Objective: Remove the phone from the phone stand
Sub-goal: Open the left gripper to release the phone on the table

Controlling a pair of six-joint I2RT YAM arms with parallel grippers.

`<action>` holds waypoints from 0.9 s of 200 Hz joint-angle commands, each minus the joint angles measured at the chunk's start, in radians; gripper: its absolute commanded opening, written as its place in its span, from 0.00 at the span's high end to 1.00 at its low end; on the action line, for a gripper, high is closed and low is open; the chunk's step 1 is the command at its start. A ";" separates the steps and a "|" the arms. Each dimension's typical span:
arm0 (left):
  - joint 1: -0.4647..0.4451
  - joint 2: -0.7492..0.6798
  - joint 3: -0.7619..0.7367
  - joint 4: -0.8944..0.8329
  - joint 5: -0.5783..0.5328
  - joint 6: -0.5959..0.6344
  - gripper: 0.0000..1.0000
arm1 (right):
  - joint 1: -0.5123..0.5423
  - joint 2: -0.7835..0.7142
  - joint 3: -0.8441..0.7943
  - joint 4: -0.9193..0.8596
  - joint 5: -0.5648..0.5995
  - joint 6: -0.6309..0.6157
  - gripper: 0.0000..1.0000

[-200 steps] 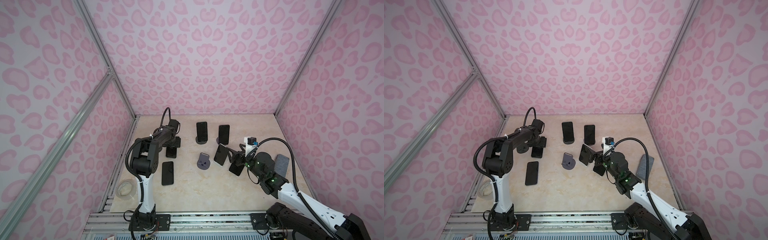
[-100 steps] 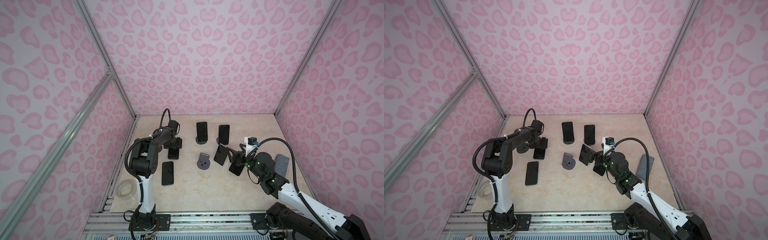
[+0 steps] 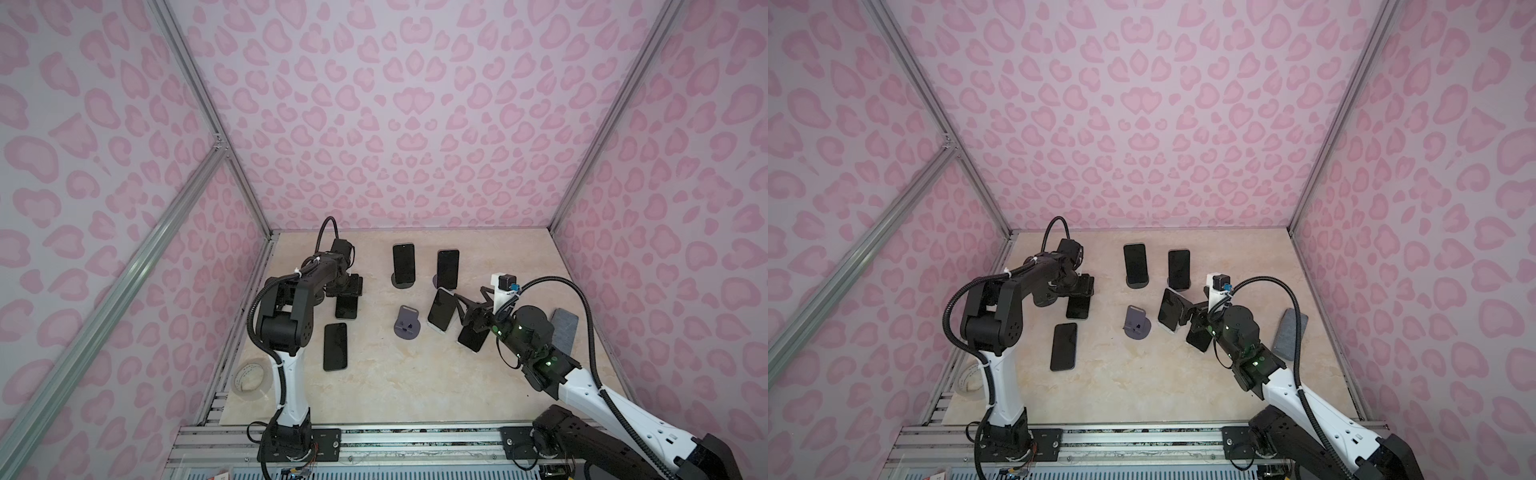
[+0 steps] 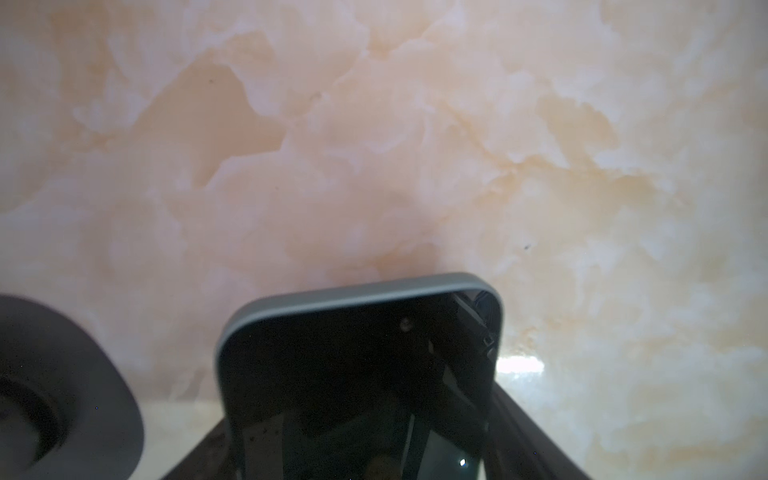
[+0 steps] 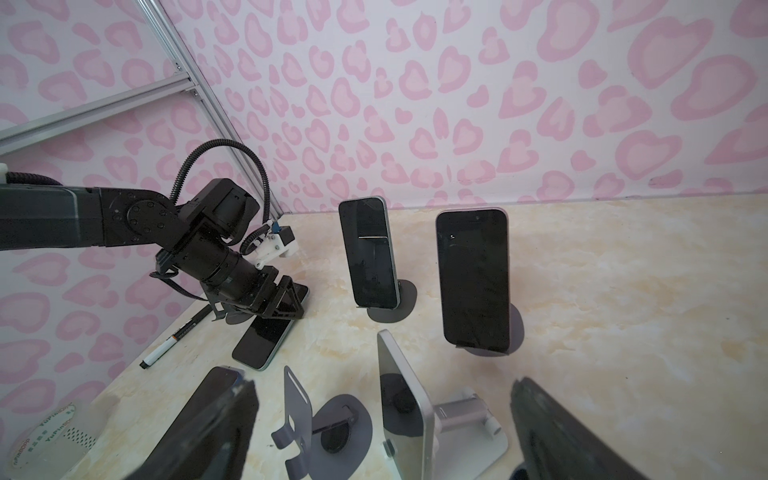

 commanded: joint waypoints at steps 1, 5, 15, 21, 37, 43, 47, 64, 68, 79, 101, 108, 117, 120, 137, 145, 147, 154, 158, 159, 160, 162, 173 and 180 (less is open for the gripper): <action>0.001 0.015 -0.001 -0.093 0.064 -0.011 0.22 | 0.001 -0.003 -0.006 0.008 0.004 0.002 0.03; 0.001 0.016 0.001 -0.098 0.061 -0.012 0.22 | 0.001 -0.003 -0.007 0.008 0.006 0.002 0.03; 0.001 0.020 0.008 -0.110 0.046 -0.016 0.22 | 0.001 -0.007 -0.007 0.007 0.004 0.003 0.03; 0.001 0.024 0.012 -0.119 0.031 -0.022 0.21 | 0.001 -0.006 -0.008 0.008 0.004 0.002 0.03; 0.001 0.026 0.012 -0.123 0.014 -0.023 0.21 | 0.001 -0.002 -0.009 0.009 0.003 0.005 0.03; 0.000 0.025 0.013 -0.124 0.010 -0.026 0.21 | 0.001 -0.002 -0.009 0.011 0.002 0.005 0.03; 0.001 0.027 0.013 -0.125 0.007 -0.028 0.21 | 0.001 -0.002 -0.007 0.011 0.003 0.004 0.03; 0.001 0.030 0.017 -0.131 -0.004 -0.034 0.20 | 0.002 -0.001 -0.008 0.011 0.003 0.004 0.03; 0.001 0.031 0.019 -0.132 -0.005 -0.034 0.20 | 0.001 -0.001 -0.008 0.010 0.003 0.005 0.03; 0.000 0.031 0.019 -0.133 -0.008 -0.037 0.20 | 0.002 -0.002 -0.008 0.011 0.003 0.005 0.03; 0.000 0.037 0.027 -0.139 -0.018 -0.040 0.20 | 0.001 -0.002 -0.009 0.009 0.006 0.003 0.03; 0.001 0.037 0.028 -0.140 -0.025 -0.043 0.20 | 0.001 -0.002 -0.009 0.010 0.006 0.003 0.03; 0.000 0.039 0.030 -0.144 -0.031 -0.046 0.20 | 0.001 -0.001 -0.009 0.010 0.006 0.002 0.03; 0.000 0.038 0.030 -0.145 -0.030 -0.047 0.20 | 0.002 -0.002 -0.010 0.010 0.006 0.001 0.03; 0.000 0.025 0.028 -0.145 -0.036 -0.053 0.20 | 0.001 -0.002 -0.009 0.009 0.006 0.002 0.03; 0.000 0.014 0.026 -0.142 -0.036 -0.055 0.20 | 0.001 -0.002 -0.008 0.010 0.007 0.002 0.03; -0.001 0.010 0.027 -0.142 -0.036 -0.057 0.20 | 0.001 -0.002 -0.007 0.010 0.008 0.002 0.03; -0.001 -0.007 0.030 -0.142 -0.037 -0.062 0.20 | 0.001 -0.001 -0.009 0.010 0.008 0.002 0.03; -0.004 -0.019 0.030 -0.140 -0.038 -0.063 0.20 | 0.001 -0.001 -0.009 0.010 0.008 0.002 0.03; -0.004 -0.023 0.030 -0.139 -0.038 -0.065 0.20 | 0.001 0.000 -0.010 0.009 0.008 0.002 0.03; -0.004 -0.026 0.030 -0.139 -0.038 -0.066 0.20 | 0.002 0.001 -0.009 0.009 0.008 0.001 0.03; -0.006 -0.034 0.030 -0.138 -0.036 -0.067 0.20 | 0.002 0.001 -0.009 0.009 0.009 0.001 0.03; -0.014 -0.087 0.023 -0.118 -0.031 -0.069 0.19 | 0.001 0.003 -0.009 0.009 0.012 0.001 0.03; -0.020 -0.123 0.024 -0.109 -0.031 -0.071 0.18 | 0.002 0.004 -0.009 0.011 0.012 0.002 0.03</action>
